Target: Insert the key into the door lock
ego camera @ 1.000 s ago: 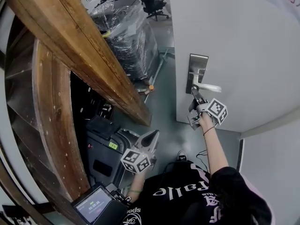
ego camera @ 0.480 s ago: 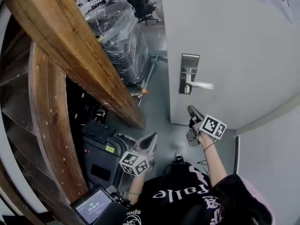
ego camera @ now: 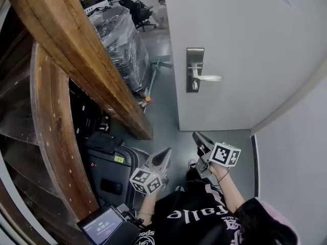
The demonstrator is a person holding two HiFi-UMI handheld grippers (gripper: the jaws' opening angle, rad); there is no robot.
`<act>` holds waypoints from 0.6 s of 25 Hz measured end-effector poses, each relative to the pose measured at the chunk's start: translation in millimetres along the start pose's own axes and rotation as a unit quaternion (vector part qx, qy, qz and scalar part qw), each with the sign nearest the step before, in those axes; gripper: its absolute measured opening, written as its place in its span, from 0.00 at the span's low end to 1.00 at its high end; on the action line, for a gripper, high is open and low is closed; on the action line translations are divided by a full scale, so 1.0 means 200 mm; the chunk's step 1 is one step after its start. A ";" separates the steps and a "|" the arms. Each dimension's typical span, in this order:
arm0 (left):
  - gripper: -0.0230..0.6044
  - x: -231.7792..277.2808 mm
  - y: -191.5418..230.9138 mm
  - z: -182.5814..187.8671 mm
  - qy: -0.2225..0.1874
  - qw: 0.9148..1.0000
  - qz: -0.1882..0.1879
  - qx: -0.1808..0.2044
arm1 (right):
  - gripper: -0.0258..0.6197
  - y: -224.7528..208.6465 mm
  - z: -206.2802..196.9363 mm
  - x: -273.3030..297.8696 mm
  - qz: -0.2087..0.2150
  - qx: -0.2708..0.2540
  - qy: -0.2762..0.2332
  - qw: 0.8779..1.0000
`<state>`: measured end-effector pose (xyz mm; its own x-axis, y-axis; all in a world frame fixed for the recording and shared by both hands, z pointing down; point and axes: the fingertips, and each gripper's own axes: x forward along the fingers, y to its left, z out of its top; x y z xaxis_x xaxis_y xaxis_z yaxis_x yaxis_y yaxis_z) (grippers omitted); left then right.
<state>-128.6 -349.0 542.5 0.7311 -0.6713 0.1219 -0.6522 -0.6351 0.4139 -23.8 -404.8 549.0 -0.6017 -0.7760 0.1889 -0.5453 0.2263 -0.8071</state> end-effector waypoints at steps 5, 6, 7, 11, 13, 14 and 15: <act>0.04 -0.17 -0.12 -0.13 0.012 1.000 -0.025 -0.011 | 0.10 0.06 -0.27 -0.22 -0.023 -0.003 -0.002 1.000; 0.04 -0.19 -0.15 -0.15 0.015 0.999 -0.029 -0.014 | 0.10 0.07 -0.31 -0.26 -0.027 -0.001 -0.001 1.000; 0.04 -0.21 -0.17 -0.17 0.019 0.999 -0.033 -0.017 | 0.10 0.07 -0.36 -0.31 -0.033 -0.001 0.001 0.999; 0.04 -0.28 -0.30 -0.24 0.023 0.998 -0.049 -0.024 | 0.10 0.09 -0.47 -0.48 -0.058 -0.015 0.004 0.998; 0.04 -0.28 -0.37 -0.25 0.019 0.998 -0.058 -0.027 | 0.10 0.09 -0.48 -0.56 -0.066 -0.028 0.002 0.997; 0.04 -0.28 -0.40 -0.25 0.015 0.998 -0.062 -0.026 | 0.10 0.09 -0.48 -0.60 -0.068 -0.035 0.000 0.997; 0.04 -0.28 -0.44 -0.25 0.012 0.998 -0.065 -0.024 | 0.10 0.09 -0.48 -0.63 -0.068 -0.039 -0.003 0.997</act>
<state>-101.7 -235.5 544.8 0.8142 -0.5742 0.0863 -0.5414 -0.6971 0.4700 -13.7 -246.1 563.9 -0.5156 -0.8059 0.2910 -0.6656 0.1628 -0.7284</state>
